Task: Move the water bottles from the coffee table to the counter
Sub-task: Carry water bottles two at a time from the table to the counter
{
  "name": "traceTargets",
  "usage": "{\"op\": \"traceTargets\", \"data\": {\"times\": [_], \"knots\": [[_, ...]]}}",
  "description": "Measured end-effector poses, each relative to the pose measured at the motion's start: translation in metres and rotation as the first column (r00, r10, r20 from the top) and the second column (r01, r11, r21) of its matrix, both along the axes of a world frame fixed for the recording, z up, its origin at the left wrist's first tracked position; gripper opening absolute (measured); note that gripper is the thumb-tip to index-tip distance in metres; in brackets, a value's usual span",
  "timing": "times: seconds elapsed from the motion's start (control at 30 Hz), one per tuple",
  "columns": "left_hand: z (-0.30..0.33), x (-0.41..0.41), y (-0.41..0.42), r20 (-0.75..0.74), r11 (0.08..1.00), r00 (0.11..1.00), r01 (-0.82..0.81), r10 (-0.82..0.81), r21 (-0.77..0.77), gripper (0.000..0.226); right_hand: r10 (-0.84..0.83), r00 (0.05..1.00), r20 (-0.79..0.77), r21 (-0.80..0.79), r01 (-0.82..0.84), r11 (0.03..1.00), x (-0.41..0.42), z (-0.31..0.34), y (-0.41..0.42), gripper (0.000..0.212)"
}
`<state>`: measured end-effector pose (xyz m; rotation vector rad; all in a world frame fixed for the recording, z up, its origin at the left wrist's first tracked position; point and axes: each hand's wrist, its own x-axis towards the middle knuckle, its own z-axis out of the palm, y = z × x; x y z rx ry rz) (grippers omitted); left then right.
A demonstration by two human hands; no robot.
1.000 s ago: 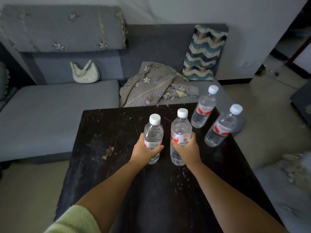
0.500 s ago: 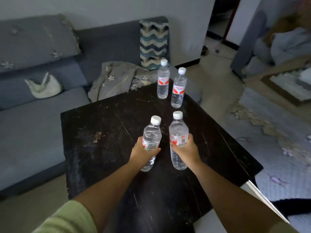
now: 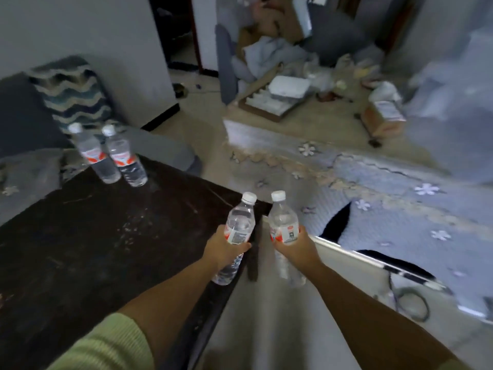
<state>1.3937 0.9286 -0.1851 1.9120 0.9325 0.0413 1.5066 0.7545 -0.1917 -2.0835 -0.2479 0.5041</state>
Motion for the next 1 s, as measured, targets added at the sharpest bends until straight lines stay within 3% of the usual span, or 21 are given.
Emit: {"op": "traceTargets", "data": {"times": [0.23, 0.43, 0.57, 0.7, 0.8, 0.93, 1.0], "knots": [[0.007, 0.102, -0.146, 0.073, 0.940, 0.939, 0.339, -0.335, -0.046, 0.048, -0.314, 0.948, 0.043, -0.073, 0.317, 0.946, 0.033, 0.006, -0.187, 0.052], [0.009, 0.159, -0.283, 0.046, 0.777, 0.777, 0.629, -0.628, -0.029, 0.057, -0.654, 0.744, 0.136, -0.099, 0.667, 0.738, 0.017, 0.012, -0.327, 0.048], [0.009, 0.166, -0.367, 0.005, 0.605, 0.605, 0.796, -0.796, 0.027, 0.041, -0.825, 0.546, 0.143, -0.137, 0.837, 0.530, -0.026, 0.005, -0.395, 0.046], [0.011, 0.162, -0.451, 0.016, 0.315, 0.315, 0.949, -0.949, 0.010, 0.045, -0.941, 0.316, 0.121, -0.145, 0.943, 0.299, -0.083, 0.001, -0.455, 0.047], [0.010, 0.159, -0.495, 0.005, 0.165, 0.165, 0.986, -0.986, 0.025, 0.053, -0.967, 0.239, 0.091, -0.157, 0.962, 0.223, -0.119, 0.003, -0.480, 0.044], [0.011, 0.151, -0.555, -0.015, -0.053, -0.052, 0.998, -0.999, 0.032, 0.056, -0.996, -0.054, 0.070, -0.083, 0.995, -0.060, -0.171, 0.008, -0.496, 0.051], [0.012, 0.143, -0.579, -0.006, -0.123, -0.123, 0.992, -0.992, 0.021, 0.054, -0.988, -0.138, 0.066, -0.089, 0.986, -0.144, -0.194, 0.008, -0.502, 0.051]]}}
